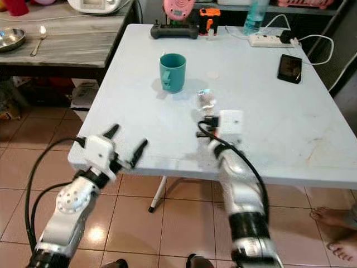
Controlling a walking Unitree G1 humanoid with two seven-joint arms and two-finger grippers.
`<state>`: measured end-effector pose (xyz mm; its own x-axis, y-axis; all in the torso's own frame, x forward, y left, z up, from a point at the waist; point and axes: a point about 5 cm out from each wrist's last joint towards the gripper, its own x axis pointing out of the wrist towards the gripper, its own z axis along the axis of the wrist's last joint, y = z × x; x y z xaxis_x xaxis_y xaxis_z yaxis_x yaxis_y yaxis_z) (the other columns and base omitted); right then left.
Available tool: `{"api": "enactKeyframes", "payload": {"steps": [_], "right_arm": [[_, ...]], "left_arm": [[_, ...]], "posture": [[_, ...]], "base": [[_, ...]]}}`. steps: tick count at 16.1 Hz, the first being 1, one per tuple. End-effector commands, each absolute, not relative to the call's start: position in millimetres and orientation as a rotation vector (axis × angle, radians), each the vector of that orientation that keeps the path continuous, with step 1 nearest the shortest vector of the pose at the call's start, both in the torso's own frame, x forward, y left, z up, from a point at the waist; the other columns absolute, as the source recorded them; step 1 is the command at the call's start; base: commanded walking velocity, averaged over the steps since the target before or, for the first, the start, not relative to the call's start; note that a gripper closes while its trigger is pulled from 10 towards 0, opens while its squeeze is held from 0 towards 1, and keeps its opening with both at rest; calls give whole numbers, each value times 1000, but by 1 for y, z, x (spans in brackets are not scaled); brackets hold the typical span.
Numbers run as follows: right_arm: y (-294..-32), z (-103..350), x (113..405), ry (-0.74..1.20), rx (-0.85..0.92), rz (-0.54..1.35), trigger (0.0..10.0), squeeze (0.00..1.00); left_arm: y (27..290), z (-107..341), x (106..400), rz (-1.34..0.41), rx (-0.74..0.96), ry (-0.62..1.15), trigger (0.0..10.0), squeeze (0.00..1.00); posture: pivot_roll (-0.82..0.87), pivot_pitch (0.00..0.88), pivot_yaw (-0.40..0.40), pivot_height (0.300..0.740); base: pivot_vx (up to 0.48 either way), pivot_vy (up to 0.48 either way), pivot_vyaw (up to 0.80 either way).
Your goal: Setting the table
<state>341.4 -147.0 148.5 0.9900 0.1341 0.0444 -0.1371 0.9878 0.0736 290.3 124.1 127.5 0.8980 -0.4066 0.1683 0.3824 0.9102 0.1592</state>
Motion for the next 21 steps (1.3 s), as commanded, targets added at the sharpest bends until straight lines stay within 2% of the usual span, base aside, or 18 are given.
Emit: {"api": "enactKeyframes", "payload": {"steps": [1, 3, 9, 19, 21], "right_arm": [[-150, 156, 338, -74, 55, 119, 10000, 0], [-157, 156, 333, -71, 63, 87, 10000, 0], [-161, 164, 331, -71, 63, 59, 10000, 0], [-153, 170, 331, -110, 37, 96, 10000, 0], [-154, 170, 330, -111, 33, 93, 10000, 0]], "left_arm": [[126, 123, 293, -377, 107, -167, 10000, 0], [127, 122, 298, -370, 89, -153, 10000, 0], [120, 122, 303, -367, 49, -164, 10000, 0], [114, 119, 304, -357, 28, -161, 10000, 0], [112, 119, 306, -360, 26, -163, 10000, 0]], "posture": [[-181, 150, 9, 740], [-190, 137, 17, 740], [-191, 113, 17, 740], [-190, 91, 7, 740], [-193, 90, 7, 740]], "base": [[0, 0, 0], [0, 0, 0], [0, 391, -543], [0, 475, 0], [0, 480, 447]]}}
